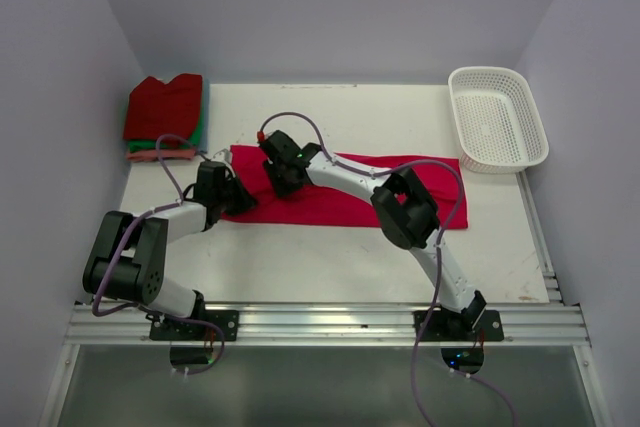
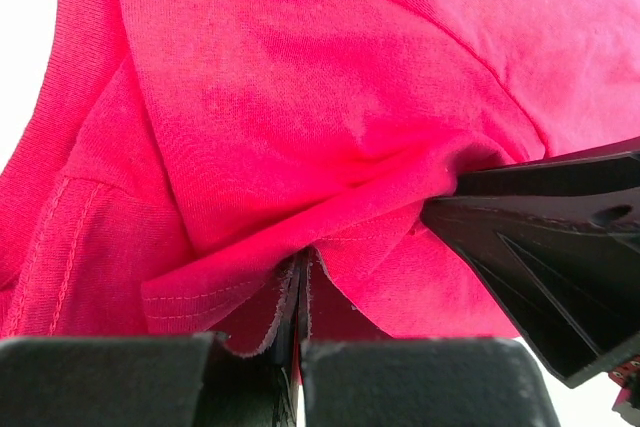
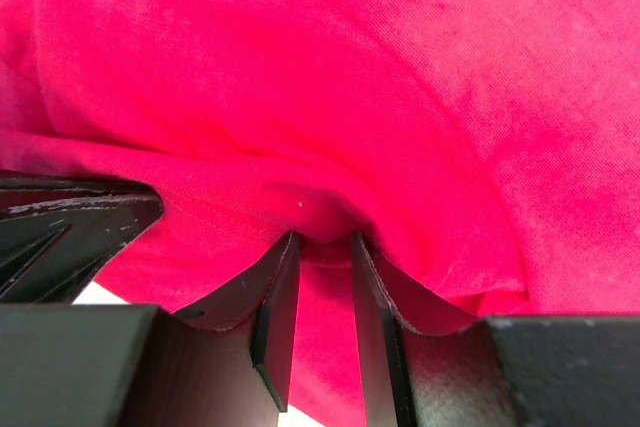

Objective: Fold and stack the t-shirts

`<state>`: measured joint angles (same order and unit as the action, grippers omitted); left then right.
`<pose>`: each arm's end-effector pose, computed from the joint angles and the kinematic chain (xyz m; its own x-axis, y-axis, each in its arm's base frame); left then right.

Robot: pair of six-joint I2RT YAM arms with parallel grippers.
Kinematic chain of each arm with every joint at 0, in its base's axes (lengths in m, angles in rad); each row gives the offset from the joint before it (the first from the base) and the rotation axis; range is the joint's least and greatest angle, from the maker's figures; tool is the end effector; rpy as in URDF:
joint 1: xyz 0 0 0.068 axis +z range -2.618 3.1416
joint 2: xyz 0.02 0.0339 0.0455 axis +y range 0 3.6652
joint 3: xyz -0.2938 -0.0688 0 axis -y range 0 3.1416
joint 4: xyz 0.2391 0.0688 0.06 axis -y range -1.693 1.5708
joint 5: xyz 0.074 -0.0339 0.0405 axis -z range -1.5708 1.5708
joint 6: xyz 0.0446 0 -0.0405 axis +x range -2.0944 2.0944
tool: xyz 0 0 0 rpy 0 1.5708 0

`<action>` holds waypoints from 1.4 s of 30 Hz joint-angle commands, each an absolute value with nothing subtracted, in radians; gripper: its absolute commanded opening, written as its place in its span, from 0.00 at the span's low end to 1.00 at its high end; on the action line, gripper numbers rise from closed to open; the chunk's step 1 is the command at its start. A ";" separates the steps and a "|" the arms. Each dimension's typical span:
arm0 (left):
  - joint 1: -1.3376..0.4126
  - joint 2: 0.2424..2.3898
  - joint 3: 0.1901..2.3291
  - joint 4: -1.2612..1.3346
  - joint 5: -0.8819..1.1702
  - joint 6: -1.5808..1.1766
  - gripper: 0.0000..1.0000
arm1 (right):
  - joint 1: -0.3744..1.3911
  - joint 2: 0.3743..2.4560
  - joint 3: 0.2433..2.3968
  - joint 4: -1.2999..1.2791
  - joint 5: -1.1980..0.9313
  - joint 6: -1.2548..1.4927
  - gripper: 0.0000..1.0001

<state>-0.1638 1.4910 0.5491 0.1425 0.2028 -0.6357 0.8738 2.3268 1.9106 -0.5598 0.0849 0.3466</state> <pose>0.2627 -0.0525 0.1639 -0.7463 -0.4661 -0.4752 -0.1800 0.8286 -0.5301 0.3437 0.4046 0.1874 -0.7492 -0.3677 -0.5509 -0.5093 0.8516 0.1243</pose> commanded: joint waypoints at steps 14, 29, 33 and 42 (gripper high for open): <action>-0.161 1.503 0.529 0.152 0.210 -0.640 0.00 | 0.873 2.292 1.947 -0.580 0.040 0.330 0.31; -0.161 1.517 0.529 0.161 0.218 -0.641 0.00 | 0.876 2.385 1.986 -0.604 0.055 0.336 0.30; -0.158 1.511 0.523 0.161 0.218 -0.640 0.00 | 0.876 2.385 1.971 -0.604 0.048 0.344 0.29; -0.152 1.517 0.522 0.164 0.221 -0.637 0.00 | 0.877 2.338 1.921 -0.595 0.052 0.348 0.27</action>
